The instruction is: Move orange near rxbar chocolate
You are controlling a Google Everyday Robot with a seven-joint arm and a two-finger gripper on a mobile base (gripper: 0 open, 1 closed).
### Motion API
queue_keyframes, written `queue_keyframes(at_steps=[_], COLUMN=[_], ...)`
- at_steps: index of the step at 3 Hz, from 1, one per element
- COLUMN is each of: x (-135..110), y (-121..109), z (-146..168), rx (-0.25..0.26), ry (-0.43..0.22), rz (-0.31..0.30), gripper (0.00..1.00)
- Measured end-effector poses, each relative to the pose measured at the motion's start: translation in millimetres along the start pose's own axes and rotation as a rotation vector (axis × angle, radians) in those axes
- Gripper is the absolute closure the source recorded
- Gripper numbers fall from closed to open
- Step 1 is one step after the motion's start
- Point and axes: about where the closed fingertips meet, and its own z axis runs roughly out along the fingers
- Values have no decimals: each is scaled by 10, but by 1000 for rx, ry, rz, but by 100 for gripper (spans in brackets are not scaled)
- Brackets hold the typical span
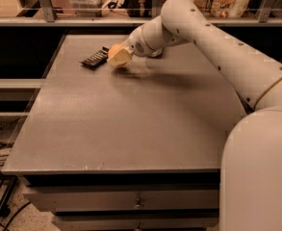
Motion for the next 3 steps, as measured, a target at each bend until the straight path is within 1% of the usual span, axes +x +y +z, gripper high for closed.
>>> queue_keyframes(at_steps=[1,2,3], x=[-82,-84,-189], y=[-41,-66,-51], z=[243,360,327], rx=[-13,-12,-15], ry=[-30,-24,-37], rz=[9,21,13], gripper=[36,12,0])
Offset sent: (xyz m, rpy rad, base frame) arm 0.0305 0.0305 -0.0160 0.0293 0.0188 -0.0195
